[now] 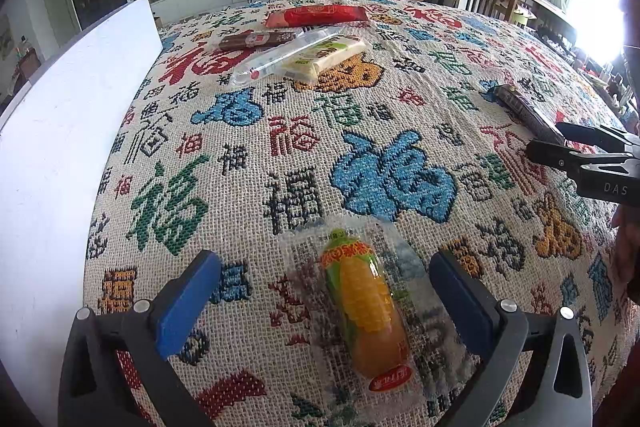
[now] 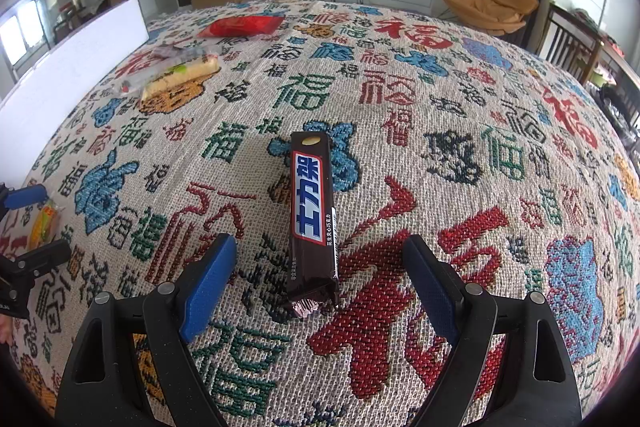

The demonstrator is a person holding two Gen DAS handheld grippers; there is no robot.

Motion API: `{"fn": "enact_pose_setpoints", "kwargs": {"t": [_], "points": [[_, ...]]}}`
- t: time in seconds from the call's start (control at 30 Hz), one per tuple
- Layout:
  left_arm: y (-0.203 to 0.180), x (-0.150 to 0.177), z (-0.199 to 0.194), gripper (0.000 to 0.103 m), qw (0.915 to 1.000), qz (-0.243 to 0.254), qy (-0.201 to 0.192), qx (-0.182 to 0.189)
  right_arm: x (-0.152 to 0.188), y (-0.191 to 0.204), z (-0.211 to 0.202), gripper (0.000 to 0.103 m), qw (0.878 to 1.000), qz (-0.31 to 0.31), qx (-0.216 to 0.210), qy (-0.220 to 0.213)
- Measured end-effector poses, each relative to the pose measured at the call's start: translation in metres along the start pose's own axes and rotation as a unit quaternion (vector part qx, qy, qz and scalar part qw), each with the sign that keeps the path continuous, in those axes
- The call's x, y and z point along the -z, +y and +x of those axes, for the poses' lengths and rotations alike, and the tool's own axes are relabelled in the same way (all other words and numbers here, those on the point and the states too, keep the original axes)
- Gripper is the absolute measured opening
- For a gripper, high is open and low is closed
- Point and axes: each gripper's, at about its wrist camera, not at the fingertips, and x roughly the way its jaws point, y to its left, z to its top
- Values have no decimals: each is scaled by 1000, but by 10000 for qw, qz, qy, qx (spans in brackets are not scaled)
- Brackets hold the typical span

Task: Organize snacks
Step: 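Grasp the clear-wrapped corn snack with the left tool while the right tool holds the chocolate bar, then carry both snacks over the white box and open both tools to drop them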

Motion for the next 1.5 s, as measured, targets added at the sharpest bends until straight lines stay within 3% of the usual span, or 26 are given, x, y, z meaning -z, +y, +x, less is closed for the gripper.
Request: {"fn": "enact_pose_setpoints", "kwargs": {"t": [0.47,0.6,0.7,0.77,0.8,0.83,0.87,0.97,1.03,1.07,1.17,1.23,1.37,1.5], "points": [[0,0,-1,103,10000,-13,60,0,0,0,0,87,10000,2,-8,3],[-2,-6,-1,103,9971,109,746,91,0,0,0,89,10000,12,-32,7],[-1,-6,-3,102,9950,155,966,199,-5,2,3,94,9992,-224,-206,259],[0,-5,-7,91,9954,90,946,129,-21,2,9,93,9946,-373,-368,895],[-1,-5,-10,77,9960,139,878,80,-31,-1,11,92,9910,-205,-488,1227],[-2,-5,-15,55,9966,170,790,131,-39,-5,12,92,9882,14,-622,1401],[-3,-5,-18,47,9969,185,751,111,-47,-10,12,91,9855,249,-725,1516],[0,-2,-22,36,9977,63,655,169,-67,-14,14,89,9844,567,-562,1570],[11,2,-30,30,9977,-196,527,378,-71,-6,20,71,9832,440,-486,1703],[17,4,-36,29,9971,-343,460,505,-69,-2,26,20,9809,369,-476,1851],[38,9,-55,24,9930,-766,243,868,-65,5,27,18,9797,446,-302,1933],[47,12,-64,22,9881,-1027,157,1132,-65,8,17,18,9802,548,-420,1858],[51,18,-68,22,9871,-1146,63,1118,-69,22,-7,18,9809,574,-691,1726],[53,24,-74,22,9800,-1384,4,1429,-76,38,-23,18,9810,506,-911,1636]]}}
